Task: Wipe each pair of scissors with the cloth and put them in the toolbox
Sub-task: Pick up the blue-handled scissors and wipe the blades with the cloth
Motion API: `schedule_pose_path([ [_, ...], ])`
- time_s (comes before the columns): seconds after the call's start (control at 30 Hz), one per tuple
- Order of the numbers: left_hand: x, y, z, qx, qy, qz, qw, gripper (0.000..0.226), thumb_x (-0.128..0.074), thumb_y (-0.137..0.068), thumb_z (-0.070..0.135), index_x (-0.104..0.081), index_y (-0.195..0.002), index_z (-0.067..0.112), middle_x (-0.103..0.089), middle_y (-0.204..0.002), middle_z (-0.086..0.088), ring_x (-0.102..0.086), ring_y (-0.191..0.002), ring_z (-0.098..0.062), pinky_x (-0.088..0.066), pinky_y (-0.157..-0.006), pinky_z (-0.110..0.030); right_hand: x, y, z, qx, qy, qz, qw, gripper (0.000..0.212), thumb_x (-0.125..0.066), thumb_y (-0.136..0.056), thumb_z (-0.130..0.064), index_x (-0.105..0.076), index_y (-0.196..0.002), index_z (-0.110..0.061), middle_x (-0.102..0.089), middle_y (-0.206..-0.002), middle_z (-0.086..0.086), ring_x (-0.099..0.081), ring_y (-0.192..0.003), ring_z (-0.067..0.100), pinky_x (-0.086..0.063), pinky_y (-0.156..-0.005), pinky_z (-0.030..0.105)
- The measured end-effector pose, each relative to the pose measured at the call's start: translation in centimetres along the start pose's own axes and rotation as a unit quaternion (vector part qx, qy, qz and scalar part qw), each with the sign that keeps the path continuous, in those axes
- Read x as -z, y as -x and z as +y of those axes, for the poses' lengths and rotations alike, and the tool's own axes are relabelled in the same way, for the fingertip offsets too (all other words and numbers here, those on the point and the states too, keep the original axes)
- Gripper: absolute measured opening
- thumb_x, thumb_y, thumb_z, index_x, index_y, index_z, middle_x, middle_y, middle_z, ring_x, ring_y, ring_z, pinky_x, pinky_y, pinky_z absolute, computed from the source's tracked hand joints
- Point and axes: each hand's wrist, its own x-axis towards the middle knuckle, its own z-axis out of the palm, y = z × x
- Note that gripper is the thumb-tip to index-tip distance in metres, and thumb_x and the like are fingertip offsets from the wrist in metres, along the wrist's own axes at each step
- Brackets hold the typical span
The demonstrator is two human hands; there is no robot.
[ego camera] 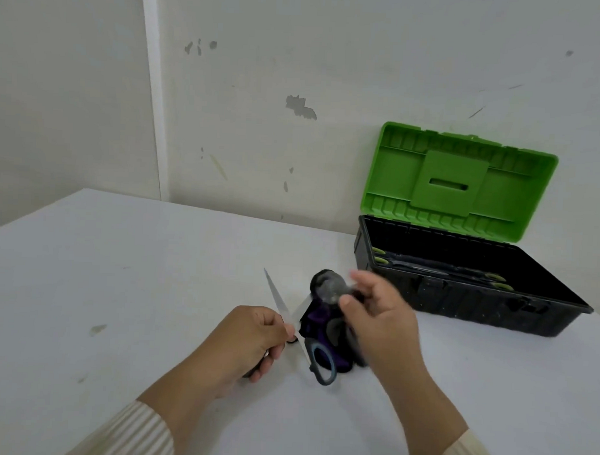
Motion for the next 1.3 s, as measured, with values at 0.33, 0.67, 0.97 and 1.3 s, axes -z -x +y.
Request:
schedule_pose_path([
  [0.33,-1.0,0.1,-0.1,-0.021,-0.021,0.018,0.999,0.03,-0.062,-0.088,0.016,-0.052,-0.06,0.009,-0.045,-0.045,-0.004,-0.032,-0.032,-0.014,-0.023,-0.037,-0.017,-2.1,0.7,-1.2,0.097,0.245,-0.211,0.941,0.022,-0.049,-0.092,-0.018,-0.068,-0.09,-0.01,-0.052,-0.079,-0.004,-0.056,-0.086,0.017,-0.041,-0.071,0.015],
  [0.67,-0.8,0.3,0.1,-0.04,-0.05,0.004,0.998,0.031,-0.061,-0.088,0.017,-0.053,-0.062,0.003,-0.049,-0.057,-0.014,-0.032,-0.034,-0.015,-0.025,-0.036,-0.017,-2.3,0.7,-0.2,0.082,0.176,-0.105,0.975,0.015,-0.057,-0.087,-0.016,-0.072,-0.092,-0.018,-0.062,-0.092,0.0,-0.053,-0.08,0.006,-0.034,-0.07,0.001],
  [0.97,-0.9,0.6,0.3,-0.034,-0.077,-0.012,0.996,0.038,-0.06,-0.089,0.018,-0.049,-0.053,0.014,-0.057,-0.056,-0.007,-0.035,-0.036,-0.014,-0.027,-0.036,-0.017,-1.4,-0.6,0.7,0.046,0.206,-0.047,0.976,0.016,-0.055,-0.088,-0.015,-0.071,-0.087,-0.013,-0.063,-0.09,0.008,-0.058,-0.08,0.02,-0.044,-0.07,0.018],
  [1.3,-0.7,0.6,0.4,-0.014,-0.027,-0.01,0.999,0.024,-0.061,-0.088,0.015,-0.055,-0.066,0.006,-0.052,-0.047,-0.001,-0.033,-0.036,-0.017,-0.023,-0.039,-0.018,-1.5,1.3,0.0,0.101,0.136,-0.073,0.983,0.011,-0.064,-0.082,-0.015,-0.072,-0.084,-0.021,-0.064,-0.086,-0.002,-0.057,-0.082,0.004,-0.04,-0.076,0.007],
])
